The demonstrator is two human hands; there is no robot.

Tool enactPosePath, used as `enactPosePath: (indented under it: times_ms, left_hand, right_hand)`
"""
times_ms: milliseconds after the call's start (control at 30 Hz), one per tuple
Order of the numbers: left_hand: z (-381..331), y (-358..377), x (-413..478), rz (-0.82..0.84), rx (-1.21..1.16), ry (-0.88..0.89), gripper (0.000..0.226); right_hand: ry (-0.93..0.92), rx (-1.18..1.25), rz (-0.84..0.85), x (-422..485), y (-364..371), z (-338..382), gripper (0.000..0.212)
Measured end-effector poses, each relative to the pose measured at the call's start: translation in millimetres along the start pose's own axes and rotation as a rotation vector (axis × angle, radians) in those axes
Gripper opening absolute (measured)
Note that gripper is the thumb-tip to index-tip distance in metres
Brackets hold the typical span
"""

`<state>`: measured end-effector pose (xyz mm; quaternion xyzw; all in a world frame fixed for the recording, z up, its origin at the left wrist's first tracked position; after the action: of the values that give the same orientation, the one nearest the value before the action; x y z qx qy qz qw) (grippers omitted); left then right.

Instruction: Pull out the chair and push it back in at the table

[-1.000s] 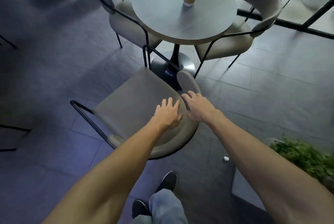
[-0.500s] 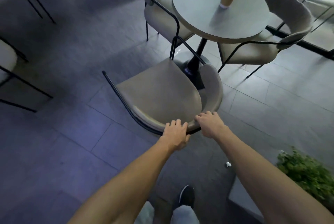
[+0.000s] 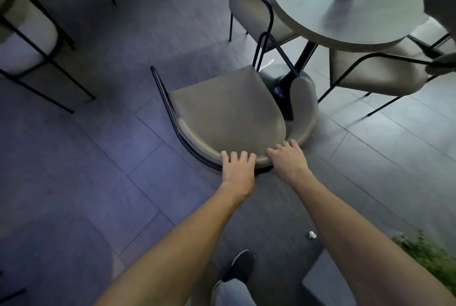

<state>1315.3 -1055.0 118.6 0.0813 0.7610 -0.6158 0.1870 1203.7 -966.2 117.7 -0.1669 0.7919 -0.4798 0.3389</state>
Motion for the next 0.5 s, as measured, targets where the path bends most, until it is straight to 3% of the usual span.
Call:
enactPosePath:
  times_ms: [100, 500]
  left_hand:
    - [-0.7, -2.1, 1.6, -0.053, -0.029, -0.023, 0.044]
    - [17.5, 16.4, -22.2, -0.132, 0.045, 0.138, 0.05]
  right_hand:
    - [0.003, -0.004, -0.033, -0.4, 1.1, 0.6, 0.041]
    - [0.103, 0.089, -0.059, -32.9, 8.4, 20.7, 0.041]
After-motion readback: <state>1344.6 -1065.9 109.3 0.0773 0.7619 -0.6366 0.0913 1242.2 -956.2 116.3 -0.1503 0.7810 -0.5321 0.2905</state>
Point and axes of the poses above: each hand's wrist, its own x-axis towards the middle knuckle, its own y-axis out of the palm, z = x × y, the point moved 3 cm from there along x, towards the middle knuckle, and after that the axes turned 12 degrees about y, right-handed, at the moved point
